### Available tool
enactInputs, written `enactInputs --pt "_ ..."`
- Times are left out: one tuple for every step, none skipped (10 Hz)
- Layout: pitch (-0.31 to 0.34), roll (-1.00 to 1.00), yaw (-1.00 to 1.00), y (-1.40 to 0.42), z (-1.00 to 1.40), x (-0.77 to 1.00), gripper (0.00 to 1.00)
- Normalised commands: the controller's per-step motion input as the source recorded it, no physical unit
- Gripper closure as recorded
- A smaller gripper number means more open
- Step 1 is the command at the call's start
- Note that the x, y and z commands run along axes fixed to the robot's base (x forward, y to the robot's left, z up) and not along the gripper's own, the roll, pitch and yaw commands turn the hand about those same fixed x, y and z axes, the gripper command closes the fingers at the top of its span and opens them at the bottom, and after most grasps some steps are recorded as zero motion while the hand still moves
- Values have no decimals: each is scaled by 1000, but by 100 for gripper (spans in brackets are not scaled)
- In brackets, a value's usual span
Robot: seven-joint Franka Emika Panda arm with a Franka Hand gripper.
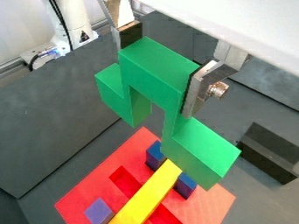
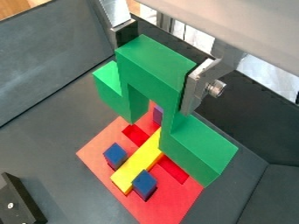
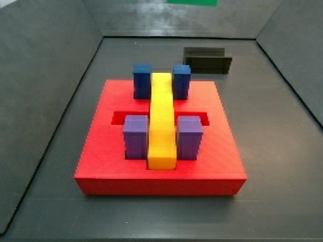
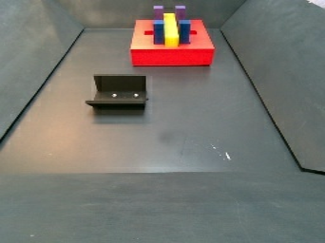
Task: Pick up the green object. Move up. Move to above the board. Insert the green object.
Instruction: Insert the green object.
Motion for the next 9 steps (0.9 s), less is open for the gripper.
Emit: enactInputs --pt "0 0 0 -134 -209 31 100" --pt "0 0 0 -174 -266 26 100" --pt "0 20 0 -229 -303 6 100" --pt "0 34 0 -271 -354 0 100" --pt "0 0 0 -231 -426 0 100" --pt "-3 -79 0 -74 -571 57 100" --pt "-13 -70 14 0 -686 140 100" --pt "-27 0 43 -86 -774 106 100" --pt "-21 0 60 -134 -791 137 100"
